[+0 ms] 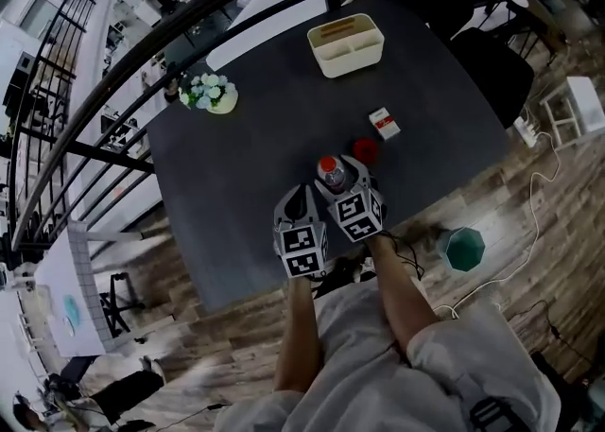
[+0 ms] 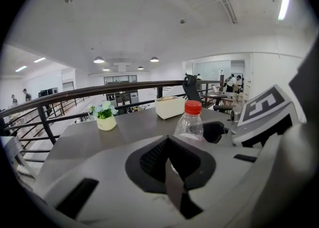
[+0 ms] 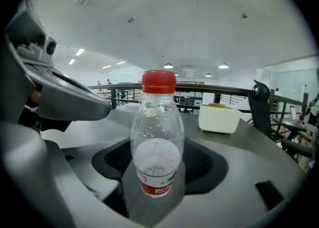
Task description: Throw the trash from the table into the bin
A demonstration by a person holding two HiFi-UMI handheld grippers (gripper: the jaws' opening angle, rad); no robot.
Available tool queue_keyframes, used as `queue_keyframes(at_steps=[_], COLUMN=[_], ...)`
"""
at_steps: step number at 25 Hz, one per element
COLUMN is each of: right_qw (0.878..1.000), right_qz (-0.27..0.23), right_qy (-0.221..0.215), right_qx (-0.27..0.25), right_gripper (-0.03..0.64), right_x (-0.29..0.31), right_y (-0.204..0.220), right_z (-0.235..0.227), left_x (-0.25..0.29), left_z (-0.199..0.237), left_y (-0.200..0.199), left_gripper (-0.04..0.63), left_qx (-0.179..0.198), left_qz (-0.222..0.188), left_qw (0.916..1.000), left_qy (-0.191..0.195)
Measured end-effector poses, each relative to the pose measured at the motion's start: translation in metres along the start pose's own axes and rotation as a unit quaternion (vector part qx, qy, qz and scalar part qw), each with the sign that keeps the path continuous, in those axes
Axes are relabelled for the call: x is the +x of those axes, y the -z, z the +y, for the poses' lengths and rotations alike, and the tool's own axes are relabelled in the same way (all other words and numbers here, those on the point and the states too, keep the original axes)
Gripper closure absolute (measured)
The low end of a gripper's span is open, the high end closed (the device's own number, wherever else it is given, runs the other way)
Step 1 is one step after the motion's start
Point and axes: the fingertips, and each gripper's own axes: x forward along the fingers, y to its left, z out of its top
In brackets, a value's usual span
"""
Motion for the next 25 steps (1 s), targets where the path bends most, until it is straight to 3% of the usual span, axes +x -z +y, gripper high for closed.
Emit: queue_keyframes(at_steps=[4,6,9,12,15,18,22,25], right_qw=[0.999,0.996,0.983,0.970,0.951,0.925,0.880,0.832], right_qz=[-0.020,-0.020,-0.010,-0.002,0.005,0.010,0.015,0.006], right_qy=[0.027,0.062,0.156,0.219,0.283,0.342,0.413,0.470], right_qx=[0.029,0.054,0.096,0.106,0.122,0.165,0.232,0.293], right_gripper=[0.282,0.282,0.282,0.282,0.284,0.284,0.284,0.284], right_x=[-0.029,-0.055,-0.108,-0.163,-0.217,-0.269,-0.337,-0.388], right_y=[0.002,0.011,0.036,0.064,0.093,0.126,0.188,0.241], right_z=[-0.024,-0.042,-0.073,-0.089,-0.098,-0.103,-0.098,-0.093], left_x=[0.005,0.007,0.008,0.002,-0.009,-0.023,-0.045,-0.060], left_z=[-0.029,-0.057,-0.110,-0.161,-0.209,-0.256,-0.326,-0.378], left_y=[-0.001,-0.003,-0.003,0.008,0.022,0.041,0.075,0.106], left_gripper=[0.568,0.568,0.568,0.569,0.569,0.568,0.569,0.569], left_qx=[0.012,0.029,0.069,0.086,0.104,0.128,0.176,0.208], left_qz=[0.005,0.008,0.019,0.031,0.039,0.047,0.057,0.074], left_qw=[0.9995,0.9973,0.9845,0.9706,0.9531,0.9323,0.8926,0.8585], left_qy=[0.030,0.067,0.160,0.223,0.282,0.335,0.411,0.463])
